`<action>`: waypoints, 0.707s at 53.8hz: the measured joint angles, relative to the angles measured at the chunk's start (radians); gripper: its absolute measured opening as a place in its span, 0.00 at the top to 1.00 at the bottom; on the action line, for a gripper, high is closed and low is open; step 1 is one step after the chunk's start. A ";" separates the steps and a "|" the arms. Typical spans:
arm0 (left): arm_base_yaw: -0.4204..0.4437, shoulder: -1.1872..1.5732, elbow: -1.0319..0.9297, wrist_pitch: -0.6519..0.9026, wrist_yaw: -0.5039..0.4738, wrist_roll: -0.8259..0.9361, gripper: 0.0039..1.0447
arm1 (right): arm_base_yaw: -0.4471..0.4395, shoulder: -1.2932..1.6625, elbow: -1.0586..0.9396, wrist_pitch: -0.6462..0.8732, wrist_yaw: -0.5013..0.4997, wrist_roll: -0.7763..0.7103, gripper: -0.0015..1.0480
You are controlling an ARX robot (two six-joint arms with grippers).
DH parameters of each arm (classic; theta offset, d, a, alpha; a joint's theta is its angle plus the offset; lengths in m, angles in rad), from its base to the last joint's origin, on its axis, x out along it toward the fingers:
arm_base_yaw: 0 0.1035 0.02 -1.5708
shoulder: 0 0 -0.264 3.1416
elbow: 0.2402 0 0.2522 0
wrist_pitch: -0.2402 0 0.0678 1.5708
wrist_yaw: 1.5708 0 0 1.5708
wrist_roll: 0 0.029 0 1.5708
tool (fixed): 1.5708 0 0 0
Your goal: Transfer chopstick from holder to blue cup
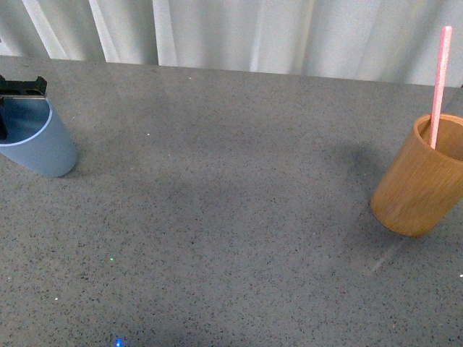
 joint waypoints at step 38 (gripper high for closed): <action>-0.479 -0.064 -0.033 -0.031 0.079 -0.122 0.97 | 0.000 0.000 0.000 0.000 0.000 0.000 0.10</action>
